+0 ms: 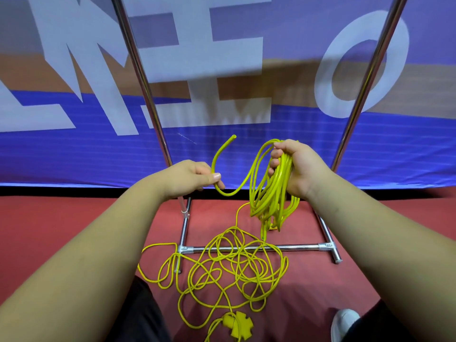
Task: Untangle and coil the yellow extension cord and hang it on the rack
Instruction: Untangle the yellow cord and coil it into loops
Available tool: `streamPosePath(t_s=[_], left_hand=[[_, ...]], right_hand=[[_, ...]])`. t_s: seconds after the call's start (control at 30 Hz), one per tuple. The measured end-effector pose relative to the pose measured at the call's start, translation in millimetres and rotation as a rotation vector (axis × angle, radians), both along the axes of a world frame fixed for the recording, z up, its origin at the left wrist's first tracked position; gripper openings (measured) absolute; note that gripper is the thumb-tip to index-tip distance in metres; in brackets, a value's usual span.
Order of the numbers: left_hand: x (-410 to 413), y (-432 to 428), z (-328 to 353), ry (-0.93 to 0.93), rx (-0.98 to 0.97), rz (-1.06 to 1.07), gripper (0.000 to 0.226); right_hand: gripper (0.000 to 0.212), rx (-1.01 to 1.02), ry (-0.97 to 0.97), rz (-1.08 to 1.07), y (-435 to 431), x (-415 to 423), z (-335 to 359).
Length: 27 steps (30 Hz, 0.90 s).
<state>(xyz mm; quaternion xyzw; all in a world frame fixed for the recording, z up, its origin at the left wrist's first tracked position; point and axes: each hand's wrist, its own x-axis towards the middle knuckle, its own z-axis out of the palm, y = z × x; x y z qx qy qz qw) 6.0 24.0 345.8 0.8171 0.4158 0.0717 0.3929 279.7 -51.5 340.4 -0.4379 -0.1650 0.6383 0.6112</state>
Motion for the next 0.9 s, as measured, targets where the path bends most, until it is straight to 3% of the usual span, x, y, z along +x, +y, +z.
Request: streamPosePath(t_s=[0.17,0.37,0.67,0.7,0.77,0.83,0.9], left_hand=[[22.2,-20.4,2.9,-0.205,-0.244,0.16,0.036],[55.1,-46.8,-7.6,-0.17,-0.331,0.119,0.047],[44.5,-41.2,-3.2,-0.073,-0.494,0.046,0.046],[40.2,-35.6,-2.0,-0.071,-0.428,0.069,0.045],[33.7,-23.3,-2.8,0.02,-0.05,0.187,0.054],[30.5,-13.2,-7.2,0.135,0.365,0.229,0.084],[30.8,-7.8,-7.7,0.108,0.485,0.088,0.121]], right_hand=[[0.024,-0.007,-0.102,0.034,-1.3,-12.9,-3.7],[0.025,0.006,-0.189,0.198,-7.7,-32.8,-8.9],[0.012,-0.046,-0.337,0.271,-10.1,-30.6,-9.6],[0.009,-0.049,-0.361,0.319,-10.6,-30.7,-6.9],[0.008,-0.051,-0.397,0.427,-11.9,-31.1,-1.5],[0.01,-0.036,-0.416,0.535,-14.8,-30.3,3.1],[0.011,-0.004,-0.411,0.66,-18.0,-29.9,8.6]])
